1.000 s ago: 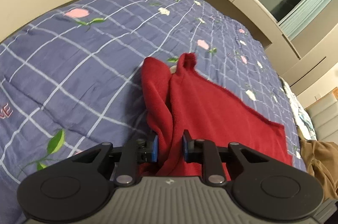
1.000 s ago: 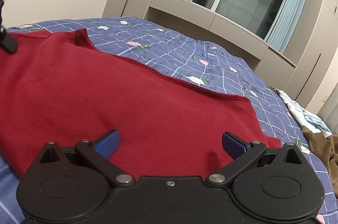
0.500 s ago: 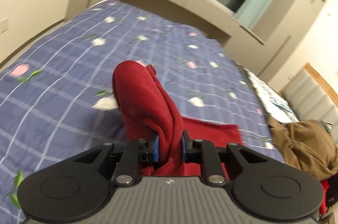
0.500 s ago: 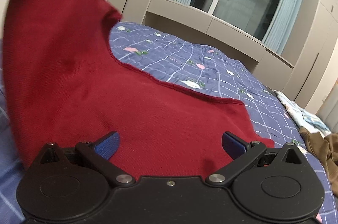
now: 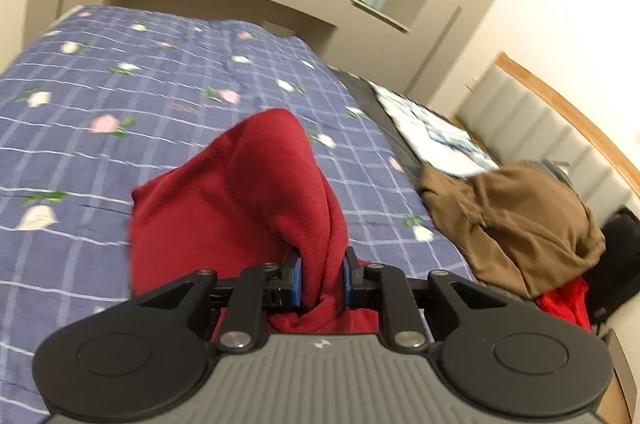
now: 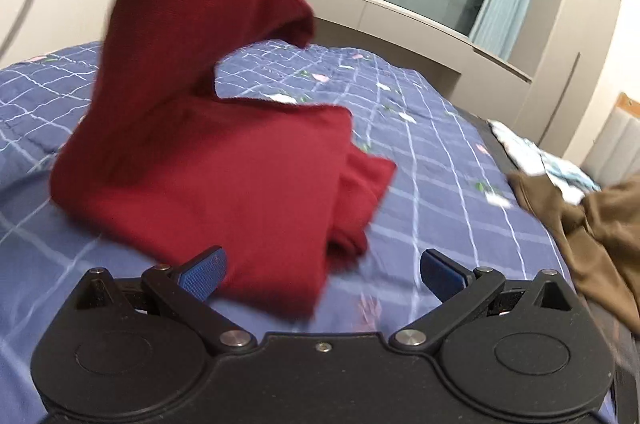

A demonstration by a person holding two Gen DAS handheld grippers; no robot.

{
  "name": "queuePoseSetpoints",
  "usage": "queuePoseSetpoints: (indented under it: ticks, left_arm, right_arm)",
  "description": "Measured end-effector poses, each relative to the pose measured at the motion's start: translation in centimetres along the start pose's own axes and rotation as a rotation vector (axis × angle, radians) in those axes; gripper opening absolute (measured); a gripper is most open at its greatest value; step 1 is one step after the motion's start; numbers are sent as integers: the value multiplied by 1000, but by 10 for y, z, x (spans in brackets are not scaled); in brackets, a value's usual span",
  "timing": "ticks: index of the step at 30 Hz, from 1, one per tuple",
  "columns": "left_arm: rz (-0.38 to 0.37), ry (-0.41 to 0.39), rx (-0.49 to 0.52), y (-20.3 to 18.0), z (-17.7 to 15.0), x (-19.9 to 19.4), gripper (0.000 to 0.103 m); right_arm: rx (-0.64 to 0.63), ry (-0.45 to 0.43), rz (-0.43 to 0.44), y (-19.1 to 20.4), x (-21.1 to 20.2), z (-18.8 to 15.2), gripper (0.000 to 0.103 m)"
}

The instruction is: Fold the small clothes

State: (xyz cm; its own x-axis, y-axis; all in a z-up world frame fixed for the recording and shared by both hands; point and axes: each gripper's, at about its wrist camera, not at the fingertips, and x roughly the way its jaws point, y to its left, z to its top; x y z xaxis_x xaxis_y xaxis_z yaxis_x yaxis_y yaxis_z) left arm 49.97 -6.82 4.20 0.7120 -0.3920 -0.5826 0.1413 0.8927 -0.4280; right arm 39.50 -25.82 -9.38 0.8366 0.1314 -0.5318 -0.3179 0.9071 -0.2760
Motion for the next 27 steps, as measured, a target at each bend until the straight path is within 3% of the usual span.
queuePoseSetpoints:
  ticks: [7, 17, 20, 22, 27]
  left_arm:
    - [2, 84, 94, -45, -23, 46, 19]
    - [29, 226, 154, -61, -63, 84, 25]
    - [2, 238, 134, -59, -63, 82, 39]
    - [-22, 242, 122, -59, -62, 80, 56]
    - [-51, 233, 118, -61, -56, 71, 72]
  right_arm:
    - [-2, 7, -22, 9, -14, -22, 103]
    - [40, 1, 1, 1, -11, -24, 103]
    - [45, 5, 6, -1, -9, -24, 103]
    - [48, 7, 9, -3, -7, -24, 103]
    - [49, 9, 10, -4, -6, -24, 103]
